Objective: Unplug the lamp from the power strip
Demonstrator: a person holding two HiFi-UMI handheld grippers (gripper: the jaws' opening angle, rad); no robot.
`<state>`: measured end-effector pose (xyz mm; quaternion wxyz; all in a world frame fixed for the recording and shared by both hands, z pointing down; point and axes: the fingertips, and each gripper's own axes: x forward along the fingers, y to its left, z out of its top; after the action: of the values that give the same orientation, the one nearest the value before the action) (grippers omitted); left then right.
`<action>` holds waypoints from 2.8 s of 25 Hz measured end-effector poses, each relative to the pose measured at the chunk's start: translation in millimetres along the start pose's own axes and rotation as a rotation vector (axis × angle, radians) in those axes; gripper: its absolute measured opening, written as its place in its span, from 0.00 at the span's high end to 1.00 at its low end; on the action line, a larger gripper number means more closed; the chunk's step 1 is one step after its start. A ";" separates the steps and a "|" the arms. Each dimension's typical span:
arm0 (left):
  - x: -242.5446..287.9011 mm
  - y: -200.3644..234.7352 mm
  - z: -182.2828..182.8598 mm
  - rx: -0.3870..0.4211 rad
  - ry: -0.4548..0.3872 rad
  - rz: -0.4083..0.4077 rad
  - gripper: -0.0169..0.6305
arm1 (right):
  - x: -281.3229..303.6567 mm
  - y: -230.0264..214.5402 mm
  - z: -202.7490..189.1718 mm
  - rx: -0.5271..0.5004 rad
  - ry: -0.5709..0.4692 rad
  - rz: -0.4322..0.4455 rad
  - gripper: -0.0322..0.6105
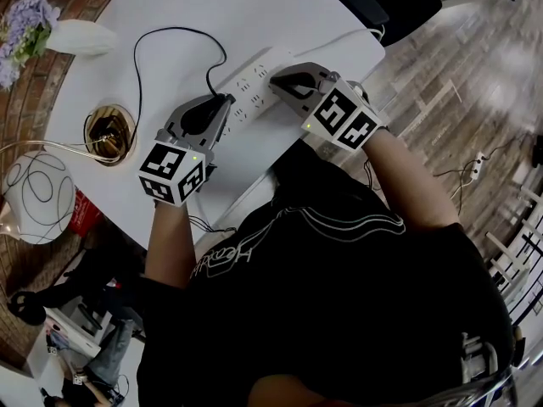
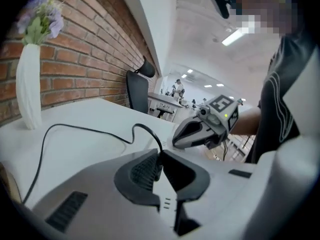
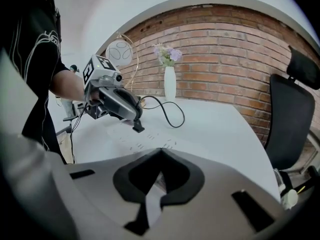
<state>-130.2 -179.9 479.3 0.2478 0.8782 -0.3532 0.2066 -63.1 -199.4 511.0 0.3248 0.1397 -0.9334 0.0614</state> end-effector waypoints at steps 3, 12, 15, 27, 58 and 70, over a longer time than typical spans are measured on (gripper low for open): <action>-1.1 5.3 2.1 -0.152 -0.039 -0.035 0.93 | 0.6 0.9 -1.7 -0.027 0.022 -0.011 0.96; -2.3 -7.7 0.7 0.109 0.013 0.001 0.93 | 0.8 3.1 -1.7 -0.044 0.055 -0.012 0.96; -1.6 -14.3 -0.6 0.258 0.058 0.035 0.93 | 1.6 3.2 -3.0 -0.042 0.071 -0.015 0.96; -5.2 -2.5 0.8 -0.080 -0.006 -0.058 0.93 | 2.5 4.0 -1.2 -0.071 0.094 -0.031 0.96; -5.6 -24.0 -1.5 0.344 0.147 0.046 0.93 | 2.1 6.7 -3.1 -0.088 0.126 -0.024 0.96; -12.2 -8.6 3.2 -0.028 0.045 -0.005 0.93 | 3.7 8.6 -0.7 -0.074 0.113 -0.030 0.96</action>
<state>-131.5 -170.0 467.7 0.2684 0.8706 -0.3481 0.2208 -68.1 -192.0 513.6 0.3827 0.1380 -0.9130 0.0295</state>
